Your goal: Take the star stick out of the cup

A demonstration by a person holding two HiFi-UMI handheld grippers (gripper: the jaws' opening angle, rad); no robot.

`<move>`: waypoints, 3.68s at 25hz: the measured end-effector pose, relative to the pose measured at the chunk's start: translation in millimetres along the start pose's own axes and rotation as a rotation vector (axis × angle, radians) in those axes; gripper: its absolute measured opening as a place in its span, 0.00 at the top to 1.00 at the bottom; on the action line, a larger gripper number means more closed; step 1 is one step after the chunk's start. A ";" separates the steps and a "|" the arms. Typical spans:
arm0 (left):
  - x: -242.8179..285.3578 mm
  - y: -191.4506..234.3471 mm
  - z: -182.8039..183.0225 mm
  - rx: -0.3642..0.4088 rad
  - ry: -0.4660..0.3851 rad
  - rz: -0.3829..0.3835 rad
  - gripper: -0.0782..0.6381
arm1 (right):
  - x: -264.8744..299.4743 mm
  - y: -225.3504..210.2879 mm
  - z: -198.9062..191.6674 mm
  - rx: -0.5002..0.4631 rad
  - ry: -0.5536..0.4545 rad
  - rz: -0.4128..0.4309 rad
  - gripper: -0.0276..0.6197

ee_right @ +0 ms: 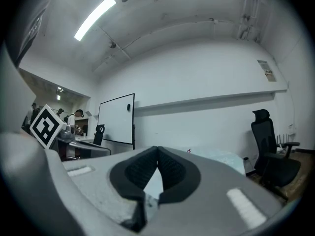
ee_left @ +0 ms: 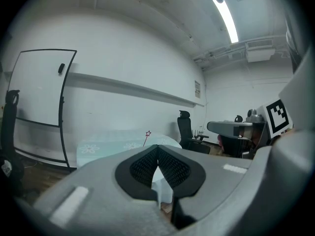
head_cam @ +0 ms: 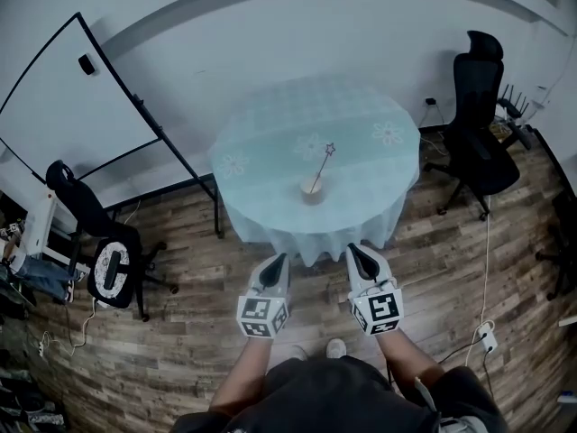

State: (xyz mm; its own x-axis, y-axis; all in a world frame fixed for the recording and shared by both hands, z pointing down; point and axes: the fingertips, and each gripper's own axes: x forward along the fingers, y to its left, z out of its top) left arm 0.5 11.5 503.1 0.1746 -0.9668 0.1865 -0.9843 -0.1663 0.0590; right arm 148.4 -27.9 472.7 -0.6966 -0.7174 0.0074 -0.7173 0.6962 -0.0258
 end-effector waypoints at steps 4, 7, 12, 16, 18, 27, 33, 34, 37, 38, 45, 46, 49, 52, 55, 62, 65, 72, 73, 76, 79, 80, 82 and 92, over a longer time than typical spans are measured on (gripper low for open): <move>3.6 3.0 -3.7 -0.005 0.016 0.004 0.88 | 4.6 -0.7 -9.6 0.024 0.021 0.007 0.95; 9.1 9.0 -6.6 -0.011 0.022 -0.008 0.88 | 13.7 1.6 -14.9 0.025 0.031 0.006 0.95; 27.6 27.4 -8.5 -0.018 0.024 -0.042 0.88 | 43.1 4.6 -16.2 0.013 0.039 -0.011 0.95; 44.4 46.0 -3.9 -0.016 0.020 -0.076 0.88 | 71.7 8.7 -14.6 -0.003 0.052 -0.027 0.95; 54.5 59.2 -2.6 -0.019 0.021 -0.092 0.88 | 88.9 10.4 -14.4 -0.007 0.058 -0.038 0.95; 91.7 107.9 0.3 -0.011 0.022 -0.153 0.88 | 144.6 12.2 -18.8 -0.016 0.093 -0.106 0.95; 99.9 121.0 1.4 0.024 0.023 -0.226 0.88 | 165.4 16.7 -14.5 -0.006 0.102 -0.175 0.95; 100.4 122.7 1.8 0.031 0.021 -0.239 0.88 | 167.5 16.0 -12.5 -0.001 0.098 -0.190 0.95; 104.0 133.1 5.8 0.028 0.008 -0.261 0.88 | 173.2 16.0 -7.4 -0.006 0.086 -0.224 0.95; 105.5 136.8 7.6 0.026 0.004 -0.266 0.88 | 175.0 16.4 -6.2 -0.009 0.086 -0.234 0.95; 116.0 152.7 15.2 0.020 -0.010 -0.291 0.88 | 182.0 6.0 -6.8 0.004 0.102 -0.297 0.95; 118.8 155.0 14.3 0.018 -0.007 -0.292 0.88 | 184.4 3.9 -9.0 0.004 0.108 -0.301 0.95; 127.5 158.9 10.6 0.016 0.003 -0.295 0.88 | 192.4 -3.7 -18.0 -0.002 0.137 -0.320 0.95; 137.6 164.1 6.5 0.022 0.018 -0.296 0.88 | 203.3 -8.2 -25.1 0.011 0.140 -0.320 0.95; 149.4 167.8 3.6 0.023 0.033 -0.292 0.88 | 215.0 -15.4 -32.6 0.031 0.147 -0.310 0.95; 184.6 171.7 1.4 0.044 0.058 -0.287 0.88 | 244.0 -35.8 -49.3 0.056 0.175 -0.279 0.95; 201.5 171.7 -1.4 0.059 0.065 -0.293 0.88 | 258.4 -42.1 -59.1 0.059 0.190 -0.258 0.95; 244.2 183.1 -10.3 0.072 0.102 -0.277 0.88 | 288.8 -64.2 -84.1 0.070 0.237 -0.224 0.95; 250.1 186.3 -11.8 0.074 0.108 -0.272 0.88 | 292.6 -67.6 -88.0 0.079 0.240 -0.219 0.95; 265.3 196.9 -17.6 0.066 0.122 -0.252 0.88 | 304.1 -74.4 -98.6 0.123 0.236 -0.191 0.95; 277.3 205.7 -23.7 0.056 0.138 -0.233 0.88 | 314.3 -79.1 -107.3 0.140 0.240 -0.173 0.95; 281.1 207.7 -25.2 0.053 0.141 -0.229 0.88 | 317.4 -81.4 -110.2 0.140 0.245 -0.173 0.95; 288.7 210.2 -27.0 0.044 0.144 -0.226 0.88 | 322.5 -87.0 -116.4 0.141 0.257 -0.176 0.95; 320.4 210.7 -40.2 0.023 0.183 -0.211 0.88 | 344.6 -115.0 -149.8 0.170 0.329 -0.175 0.95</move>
State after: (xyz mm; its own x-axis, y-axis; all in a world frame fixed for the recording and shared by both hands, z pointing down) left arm -149.8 -325.5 614.7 0.3751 -0.8597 0.3469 -0.9258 -0.3662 0.0934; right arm -11.2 -351.6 628.0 -0.5508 -0.7598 0.3454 -0.8323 0.5306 -0.1603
